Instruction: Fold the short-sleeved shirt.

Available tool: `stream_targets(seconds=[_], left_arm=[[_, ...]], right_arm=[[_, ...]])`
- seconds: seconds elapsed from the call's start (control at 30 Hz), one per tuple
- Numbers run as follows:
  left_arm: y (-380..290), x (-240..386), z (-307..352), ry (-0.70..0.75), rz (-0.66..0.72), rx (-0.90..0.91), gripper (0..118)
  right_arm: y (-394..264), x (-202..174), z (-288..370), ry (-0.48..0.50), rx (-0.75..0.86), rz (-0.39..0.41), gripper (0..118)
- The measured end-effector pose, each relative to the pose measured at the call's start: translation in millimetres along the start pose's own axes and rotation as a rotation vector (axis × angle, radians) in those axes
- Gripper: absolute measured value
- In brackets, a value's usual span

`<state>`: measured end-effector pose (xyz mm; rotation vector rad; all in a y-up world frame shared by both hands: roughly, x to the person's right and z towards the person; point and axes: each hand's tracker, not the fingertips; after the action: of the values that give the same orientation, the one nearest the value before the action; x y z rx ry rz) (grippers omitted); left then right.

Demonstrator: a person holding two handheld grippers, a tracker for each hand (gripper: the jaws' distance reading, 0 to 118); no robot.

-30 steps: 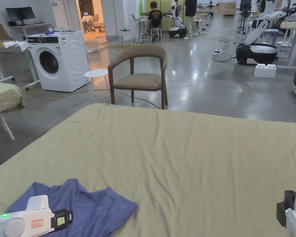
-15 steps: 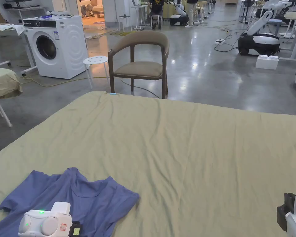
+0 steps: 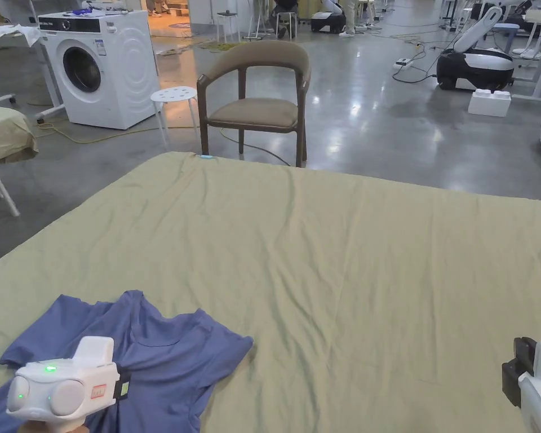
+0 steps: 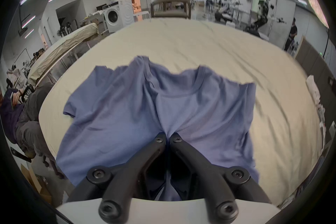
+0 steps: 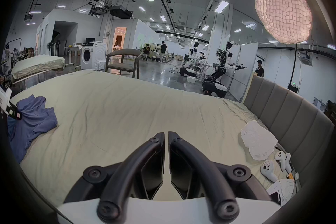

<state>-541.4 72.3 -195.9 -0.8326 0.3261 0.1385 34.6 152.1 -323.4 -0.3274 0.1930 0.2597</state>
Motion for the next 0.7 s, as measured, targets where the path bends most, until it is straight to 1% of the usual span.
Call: stream_targets(seconds=[0.13,0.23,0.33,0.43,0.53,0.7], left_arm=[[12.5,3.7,33.2,-0.003,-0.006,0.088,0],[25.0,3.1,57.4,-0.019,0.024,0.175,0],[41.5,15.2,87.2,-0.024,0.020,0.254,0],[63.6,28.8,115.0,-0.035,0.013,0.345,0],[91.5,39.1,138.3,-0.082,0.021,0.440,0],[131.0,90.2,182.0,-0.146,-0.074,0.550,0]], right_arm=[[2.5,-2.4,1.0,0.008,0.007,-0.011,3],[3.2,-3.9,0.7,0.015,0.014,-0.029,3],[5.0,-4.4,2.3,0.015,0.024,-0.045,3],[8.8,-2.6,5.5,0.018,0.034,-0.056,3],[12.3,2.5,10.2,0.013,0.052,-0.058,3],[18.5,18.9,22.4,-0.007,0.084,-0.078,3]])
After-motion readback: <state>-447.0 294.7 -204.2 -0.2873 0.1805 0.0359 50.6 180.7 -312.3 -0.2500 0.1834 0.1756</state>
